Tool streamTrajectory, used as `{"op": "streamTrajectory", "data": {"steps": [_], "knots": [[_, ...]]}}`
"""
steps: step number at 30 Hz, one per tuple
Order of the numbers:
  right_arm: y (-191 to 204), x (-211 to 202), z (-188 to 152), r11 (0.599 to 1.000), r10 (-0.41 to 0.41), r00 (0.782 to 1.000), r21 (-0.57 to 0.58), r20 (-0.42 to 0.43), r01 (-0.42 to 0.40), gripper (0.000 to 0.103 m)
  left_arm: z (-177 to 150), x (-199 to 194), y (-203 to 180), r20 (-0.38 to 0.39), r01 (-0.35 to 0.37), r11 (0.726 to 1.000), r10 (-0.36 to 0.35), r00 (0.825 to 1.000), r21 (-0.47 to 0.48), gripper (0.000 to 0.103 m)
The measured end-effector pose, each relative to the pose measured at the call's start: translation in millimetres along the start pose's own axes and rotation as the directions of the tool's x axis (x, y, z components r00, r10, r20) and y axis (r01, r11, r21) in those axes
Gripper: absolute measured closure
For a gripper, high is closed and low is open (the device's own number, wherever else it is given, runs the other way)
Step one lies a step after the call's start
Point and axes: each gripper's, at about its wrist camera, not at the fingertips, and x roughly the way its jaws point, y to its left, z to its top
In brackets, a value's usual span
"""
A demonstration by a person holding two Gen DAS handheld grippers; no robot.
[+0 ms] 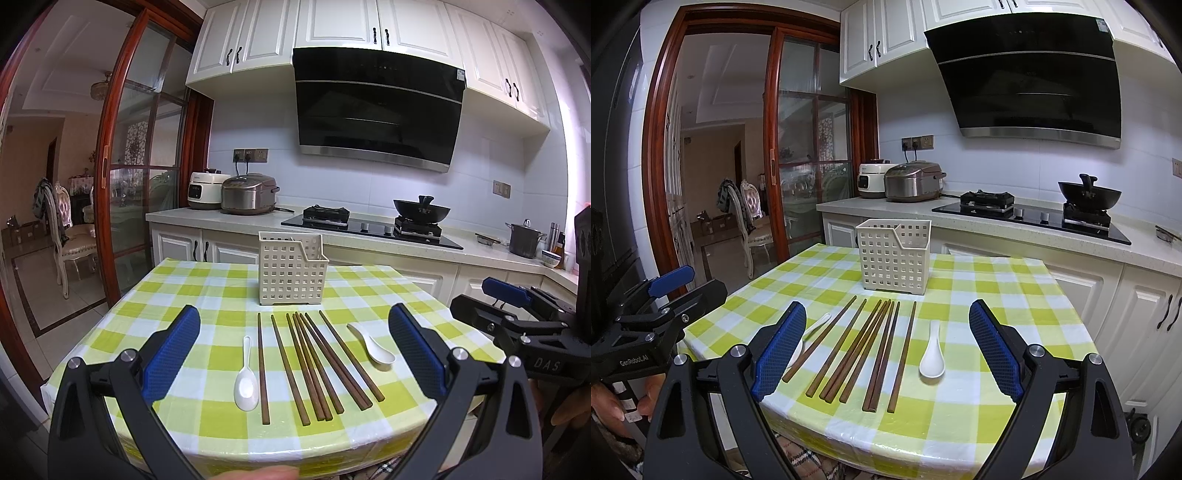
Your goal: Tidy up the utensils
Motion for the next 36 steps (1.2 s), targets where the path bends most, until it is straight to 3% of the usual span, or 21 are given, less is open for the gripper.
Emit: {"op": "streamTrajectory", "data": {"steps": [36], "knots": [[-1.7,0.1,-0.5,1.0,0.003,1.0,0.017,-0.001,-0.003,0.018,-2.1,1.3,-3.4,-0.005,0.004,1.0,-0.004,1.0,0.008,0.004]]}}
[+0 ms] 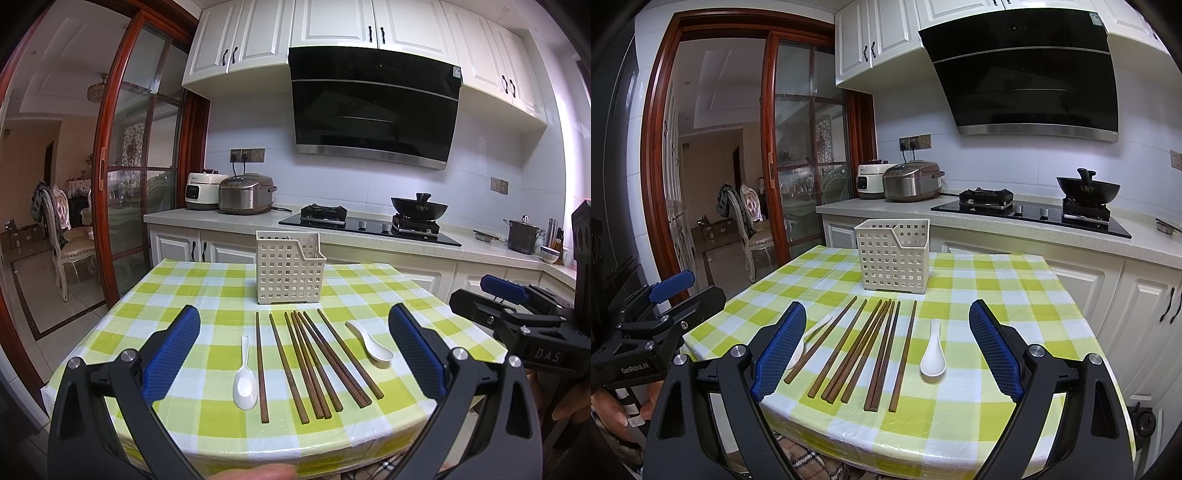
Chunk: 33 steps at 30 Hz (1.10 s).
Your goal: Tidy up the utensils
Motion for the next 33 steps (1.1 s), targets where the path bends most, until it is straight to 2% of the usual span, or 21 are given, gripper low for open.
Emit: {"op": "streamTrajectory", "data": {"steps": [7,15,18,21,24,25,31,32,33], "knots": [[-4,6,-4,1.0,0.0,1.0,0.028,-0.003,0.0,0.018,-5,4,0,0.0,-0.004,0.999,0.004,1.0,0.033,0.004],[-17,30,-10,0.997,-0.038,0.999,0.061,-0.029,0.04,0.018,-11,29,15,-0.044,-0.017,0.999,0.019,0.999,0.039,0.004],[-30,50,-10,0.994,-0.064,0.995,0.082,-0.075,0.07,0.018,-12,46,24,-0.075,-0.049,0.998,0.052,0.996,0.039,0.004],[-38,80,-16,0.988,-0.106,0.979,0.094,-0.176,0.124,0.018,-16,68,42,-0.137,-0.066,0.998,0.063,0.989,-0.013,0.004],[-45,110,-24,0.985,-0.103,0.958,0.103,-0.268,0.135,0.018,-22,97,61,-0.241,-0.064,0.996,0.046,0.97,-0.068,0.004],[-47,119,-26,0.985,-0.111,0.951,0.096,-0.289,0.145,0.018,-25,110,67,-0.295,-0.078,0.994,0.052,0.954,-0.076,0.005],[-64,164,-24,0.979,-0.13,0.907,0.095,-0.4,0.182,0.018,-39,157,79,-0.451,-0.115,0.992,0.081,0.889,-0.048,0.005],[-65,172,-23,0.978,-0.134,0.899,0.089,-0.417,0.187,0.021,-41,168,82,-0.48,-0.125,0.991,0.088,0.873,-0.046,0.005],[-65,180,-23,0.978,-0.137,0.891,0.082,-0.433,0.19,0.026,-42,173,83,-0.493,-0.131,0.99,0.092,0.865,-0.046,0.005]]}}
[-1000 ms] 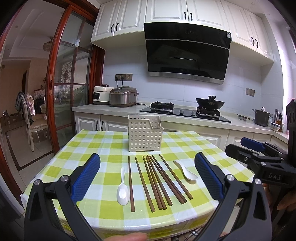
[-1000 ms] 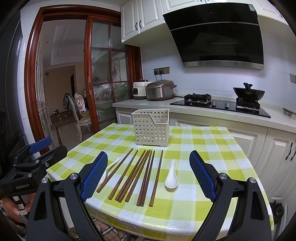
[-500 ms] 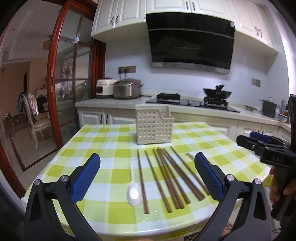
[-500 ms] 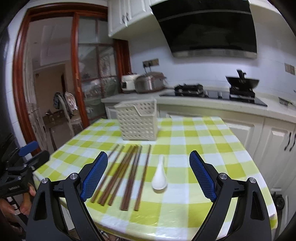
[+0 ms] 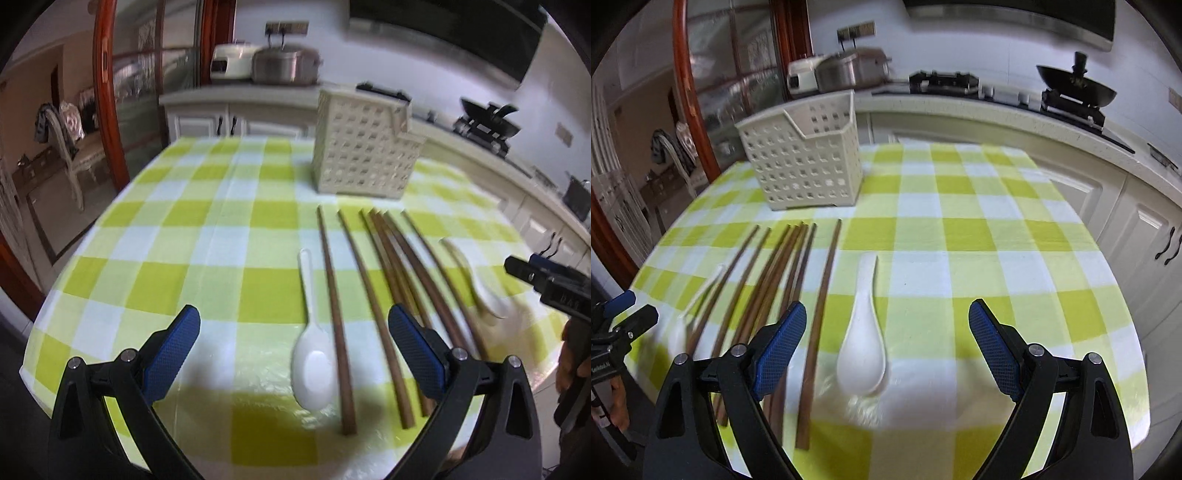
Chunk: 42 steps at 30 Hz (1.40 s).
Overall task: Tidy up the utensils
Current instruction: 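Lower both open grippers toward the two white ceramic spoons, then close the left gripper on one white spoon while the right gripper grasps the other spoon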
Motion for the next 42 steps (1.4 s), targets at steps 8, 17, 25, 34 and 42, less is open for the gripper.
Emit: {"op": "streamTrajectory", "data": {"steps": [8,17,25,34,42], "knots": [[18,54,22,0.998,-0.023,0.984,-0.062,-0.174,0.012,0.05,20,42,10,-0.111,-0.076,0.997,0.079,0.991,0.031,0.008],[24,81,23,0.995,-0.064,0.965,-0.094,-0.255,0.041,0.064,20,60,-3,-0.185,-0.012,0.996,0.029,0.982,0.093,0.028],[22,93,29,0.996,-0.032,0.961,-0.084,-0.273,0.01,0.074,24,65,-3,-0.227,0.029,0.996,-0.01,0.974,0.08,0.042],[19,90,29,0.998,-0.01,0.967,-0.059,-0.253,-0.005,0.082,31,75,-9,-0.256,0.02,0.994,0.008,0.967,0.105,0.065],[17,91,30,0.998,0.002,0.97,-0.056,-0.241,-0.016,0.082,34,87,-18,-0.276,0.011,0.992,0.024,0.961,0.123,0.081]]}}
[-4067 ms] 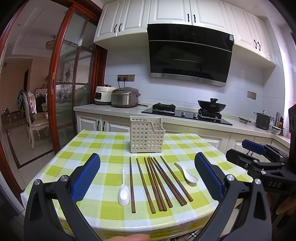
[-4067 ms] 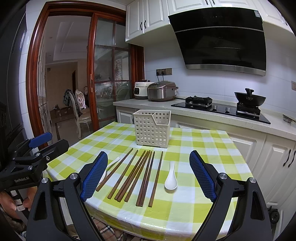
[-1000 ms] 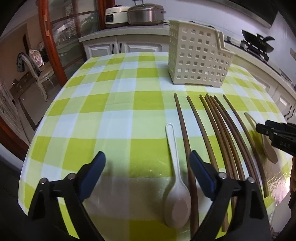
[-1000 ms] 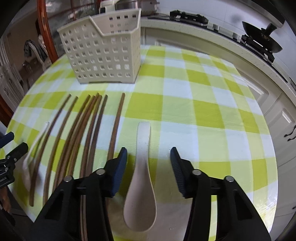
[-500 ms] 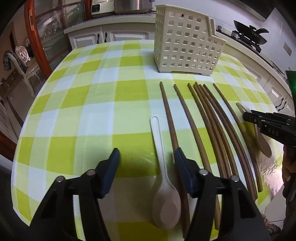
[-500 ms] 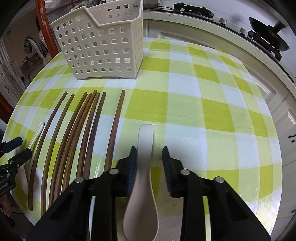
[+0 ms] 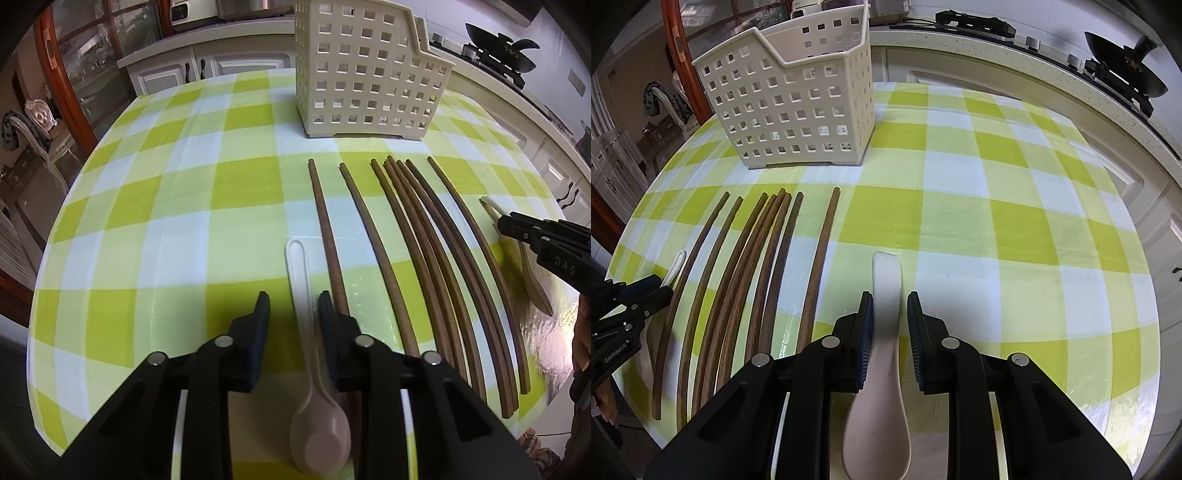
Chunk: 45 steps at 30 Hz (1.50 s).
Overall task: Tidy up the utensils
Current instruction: 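Close the left gripper on one white spoon while the right gripper grasps the other spoon, then lift both held spoons and lower them into the white caddy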
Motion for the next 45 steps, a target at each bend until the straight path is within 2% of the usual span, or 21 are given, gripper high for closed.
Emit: {"op": "streamTrajectory", "data": {"steps": [3,7,11,19,27,34,39,45], "knots": [[-1,1,1,1.0,0.004,1.0,-0.001,0.003,-0.004,0.082,2,1,-3,-0.003,-0.002,1.0,0.002,1.0,0.016,0.091],[-2,3,1,1.0,0.011,1.0,-0.002,0.003,-0.011,0.086,1,0,-7,-0.002,-0.009,0.999,0.009,1.0,0.032,0.092],[-2,0,0,1.0,0.026,0.999,-0.007,0.023,-0.026,0.086,1,-1,-5,0.003,0.022,1.0,-0.022,1.0,0.02,0.092],[-6,-28,-1,0.998,0.057,0.991,0.002,0.125,-0.058,0.086,1,-29,0,0.098,0.06,0.998,-0.059,0.993,-0.011,0.092],[-4,-66,-2,0.998,0.056,0.975,-0.01,0.214,-0.055,0.086,-5,-74,7,0.211,0.092,0.995,-0.084,0.974,-0.025,0.092],[1,-96,-8,0.998,0.069,0.956,-0.029,0.284,-0.063,0.087,-16,-105,8,0.303,0.095,0.995,-0.084,0.949,-0.021,0.092],[2,-103,-10,0.998,0.065,0.949,-0.026,0.309,-0.06,0.087,-17,-112,9,0.336,0.105,0.994,-0.092,0.937,-0.021,0.092],[8,-112,-3,0.998,0.065,0.936,-0.043,0.345,-0.054,0.087,-6,-122,5,0.369,0.084,0.996,-0.082,0.926,0.01,0.092]]}}
